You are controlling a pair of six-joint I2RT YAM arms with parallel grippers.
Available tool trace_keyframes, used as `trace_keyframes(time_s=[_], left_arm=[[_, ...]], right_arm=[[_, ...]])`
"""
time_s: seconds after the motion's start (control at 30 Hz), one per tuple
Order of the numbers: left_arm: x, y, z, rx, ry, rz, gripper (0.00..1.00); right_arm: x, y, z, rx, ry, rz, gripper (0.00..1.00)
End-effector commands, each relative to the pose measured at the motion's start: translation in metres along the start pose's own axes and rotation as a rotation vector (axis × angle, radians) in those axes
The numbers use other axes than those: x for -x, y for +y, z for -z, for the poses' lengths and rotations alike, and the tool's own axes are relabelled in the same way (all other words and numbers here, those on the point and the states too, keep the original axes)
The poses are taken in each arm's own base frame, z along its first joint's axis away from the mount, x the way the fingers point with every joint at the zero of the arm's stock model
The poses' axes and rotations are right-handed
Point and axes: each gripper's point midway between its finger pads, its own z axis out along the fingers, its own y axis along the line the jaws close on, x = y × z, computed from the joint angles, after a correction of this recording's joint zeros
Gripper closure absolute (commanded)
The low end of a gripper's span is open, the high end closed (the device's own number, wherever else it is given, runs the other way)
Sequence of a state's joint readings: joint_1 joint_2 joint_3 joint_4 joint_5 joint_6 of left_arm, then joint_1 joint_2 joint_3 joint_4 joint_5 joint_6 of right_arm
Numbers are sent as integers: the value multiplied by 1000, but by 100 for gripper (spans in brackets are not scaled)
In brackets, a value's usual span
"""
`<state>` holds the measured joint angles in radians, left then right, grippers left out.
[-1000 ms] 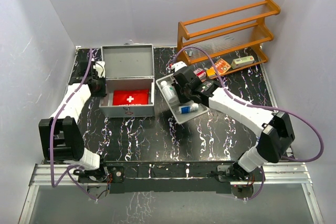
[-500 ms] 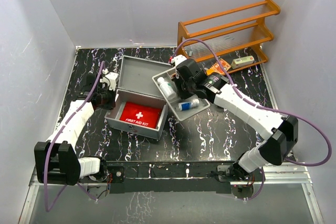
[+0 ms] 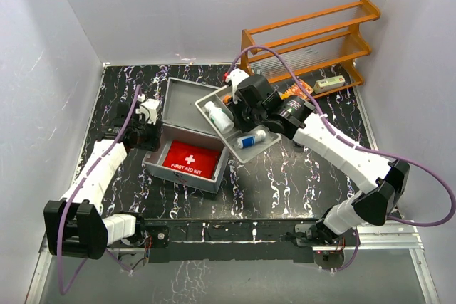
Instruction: Organize the medicine kit
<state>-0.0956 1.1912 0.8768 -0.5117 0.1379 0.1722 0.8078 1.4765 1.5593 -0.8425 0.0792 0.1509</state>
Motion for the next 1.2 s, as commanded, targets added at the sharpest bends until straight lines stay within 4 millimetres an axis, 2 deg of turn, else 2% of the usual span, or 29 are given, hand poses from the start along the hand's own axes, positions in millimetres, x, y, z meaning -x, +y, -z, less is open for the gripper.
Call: trace_keyframes(time_s=[0.0,0.1,0.23,0.37,0.5,0.6,0.63,0.67,0.8,0.97,1.07,1.17], left_arm=[[41,15,34,110,-118,81,48],[74,22,53,154,-214,145,39],[114,43,86,279,-337,269,35],[141,66,123,412,-448,420,33],[158,74,153,465,-492,546,31],[167,70,171,442,-519,608,30],[168,67,176,428,-531,627,30],[171,64,185,410,-554,659,30],[180,42,200,270,-616,715,29],[190,33,219,214,-666,740,29],[196,30,224,187,-681,744,29],[199,26,220,156,-674,749,29]], right_arm=[[62,27,26,78,-201,48,100],[71,37,19,102,-203,77,100],[78,54,4,137,-199,128,100],[81,73,-10,168,-192,172,100],[78,91,-25,198,-172,222,100],[78,101,-30,217,-173,257,100],[72,106,-42,225,-155,274,100],[71,110,-45,235,-157,289,100],[68,120,-59,270,-167,350,100],[66,129,-76,308,-179,426,100],[66,133,-85,329,-189,458,100],[61,139,-94,357,-185,479,100]])
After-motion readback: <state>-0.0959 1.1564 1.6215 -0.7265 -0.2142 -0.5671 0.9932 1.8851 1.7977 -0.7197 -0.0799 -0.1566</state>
